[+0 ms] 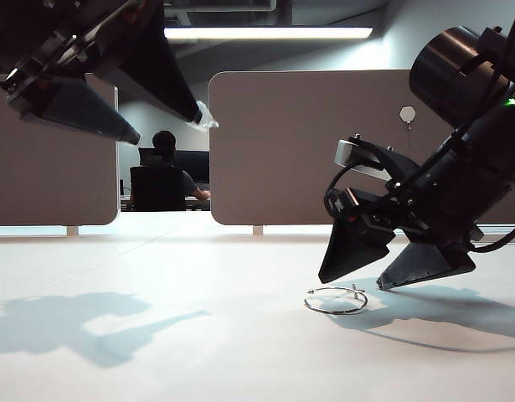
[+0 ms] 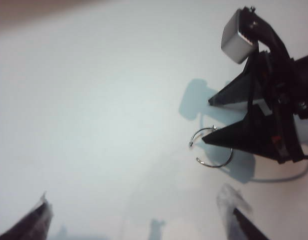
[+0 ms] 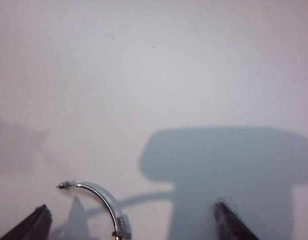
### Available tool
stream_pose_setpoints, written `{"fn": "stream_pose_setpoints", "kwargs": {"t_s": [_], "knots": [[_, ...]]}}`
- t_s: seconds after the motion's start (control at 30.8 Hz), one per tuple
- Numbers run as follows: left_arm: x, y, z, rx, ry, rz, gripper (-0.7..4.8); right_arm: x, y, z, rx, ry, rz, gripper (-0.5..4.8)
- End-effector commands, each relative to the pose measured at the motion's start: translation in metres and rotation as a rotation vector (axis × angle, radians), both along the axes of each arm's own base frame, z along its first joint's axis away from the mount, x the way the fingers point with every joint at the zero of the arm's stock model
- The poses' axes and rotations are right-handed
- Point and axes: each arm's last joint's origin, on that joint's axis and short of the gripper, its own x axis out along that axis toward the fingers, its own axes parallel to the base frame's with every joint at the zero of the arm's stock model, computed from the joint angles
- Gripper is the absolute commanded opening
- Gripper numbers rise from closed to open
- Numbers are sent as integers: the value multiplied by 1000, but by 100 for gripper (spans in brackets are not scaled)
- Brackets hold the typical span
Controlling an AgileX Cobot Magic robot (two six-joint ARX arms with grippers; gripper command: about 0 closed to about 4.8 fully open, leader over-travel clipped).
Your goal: Hang the earring on the hook.
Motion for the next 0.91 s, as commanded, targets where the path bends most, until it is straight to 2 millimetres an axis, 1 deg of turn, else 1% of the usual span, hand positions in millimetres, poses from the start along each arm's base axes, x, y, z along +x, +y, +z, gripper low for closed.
{"fn": "stream_pose_setpoints", "kwargs": {"t_s": [0.03,0.39,0.62,0.68,0.72,0.81,0.85,0.88,0.91], "knots": [[0,0,2,6,-4,0,479,-19,-10,-23,-122,231,-25,427],[0,0,2,6,-3,1,479,-34,-18,-30,-211,400,-24,427],[0,1,2,16,-11,24,479,-37,-19,-31,-235,417,-26,423],[0,1,2,16,-11,25,479,-37,-20,-31,-253,415,-33,353],[0,1,2,16,-11,25,479,-38,-19,-32,-262,415,-31,292],[0,1,2,16,-11,24,479,-39,-19,-32,-277,416,-11,132],[0,1,2,16,-11,24,479,-39,-19,-32,-281,415,-7,104],[0,1,2,16,-11,24,479,-39,-19,-32,-283,413,-7,92],[0,1,2,16,-11,24,479,-39,-19,-32,-281,412,-7,90]]}}
